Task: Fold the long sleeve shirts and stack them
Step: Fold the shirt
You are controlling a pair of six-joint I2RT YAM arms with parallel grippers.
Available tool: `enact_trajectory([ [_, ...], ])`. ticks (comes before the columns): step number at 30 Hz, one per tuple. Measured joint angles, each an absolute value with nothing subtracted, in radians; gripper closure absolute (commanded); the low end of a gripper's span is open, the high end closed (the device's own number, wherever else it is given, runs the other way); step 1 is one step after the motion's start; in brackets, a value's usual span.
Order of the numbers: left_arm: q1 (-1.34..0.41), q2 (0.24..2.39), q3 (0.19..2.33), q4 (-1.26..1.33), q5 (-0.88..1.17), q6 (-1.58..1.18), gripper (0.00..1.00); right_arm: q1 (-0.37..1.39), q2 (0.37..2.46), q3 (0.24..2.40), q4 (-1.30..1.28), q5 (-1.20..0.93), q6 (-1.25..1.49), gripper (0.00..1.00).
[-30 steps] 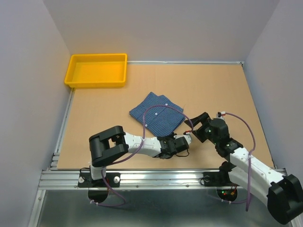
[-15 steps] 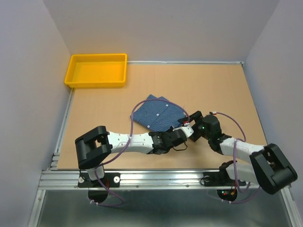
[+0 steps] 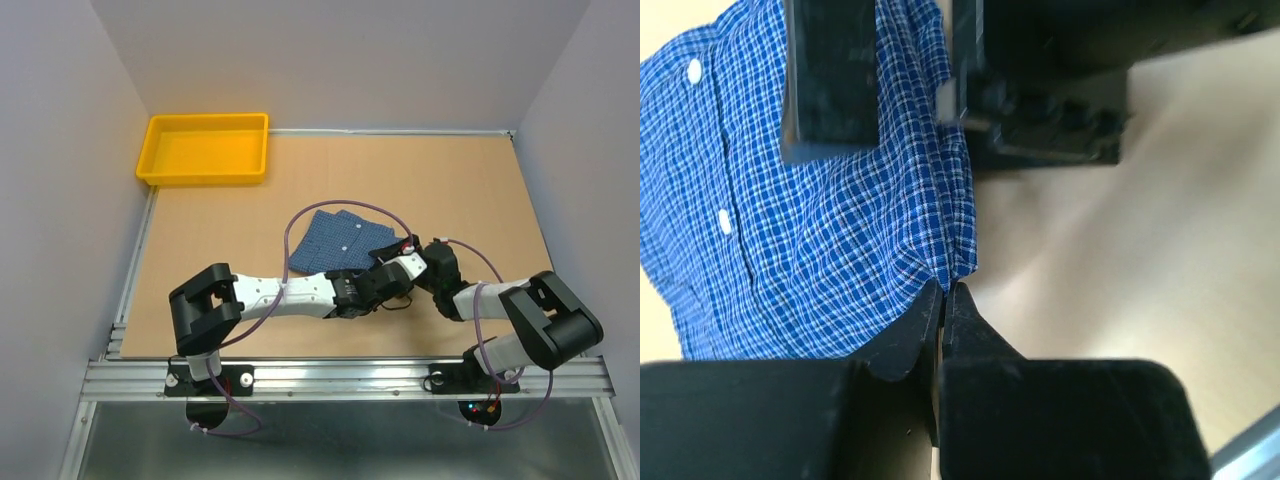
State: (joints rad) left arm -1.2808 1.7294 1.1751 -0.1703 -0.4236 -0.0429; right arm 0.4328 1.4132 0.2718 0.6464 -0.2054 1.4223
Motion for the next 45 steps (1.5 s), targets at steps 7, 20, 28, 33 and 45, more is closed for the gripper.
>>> enact_trajectory([
  [7,-1.281,1.777,1.238,-0.182,-0.371,-0.099,0.95,0.433,1.453,0.273,0.68,-0.206,1.406,0.36],
  [20,-1.209,1.661,1.241,-0.247,-0.303,-0.235,0.3,0.41,1.231,0.439,0.297,-0.147,1.134,0.99],
  [28,-0.922,1.356,1.242,-0.284,-0.229,-0.288,0.27,0.384,1.261,0.968,-0.346,-0.05,0.744,0.99],
  [33,-0.733,1.266,1.22,-0.294,-0.181,-0.279,0.27,0.373,1.398,1.402,-0.76,0.078,0.518,1.0],
  [45,-0.608,1.258,1.102,-0.318,-0.035,-0.282,0.27,0.401,1.707,1.986,-1.295,0.465,0.14,1.0],
])
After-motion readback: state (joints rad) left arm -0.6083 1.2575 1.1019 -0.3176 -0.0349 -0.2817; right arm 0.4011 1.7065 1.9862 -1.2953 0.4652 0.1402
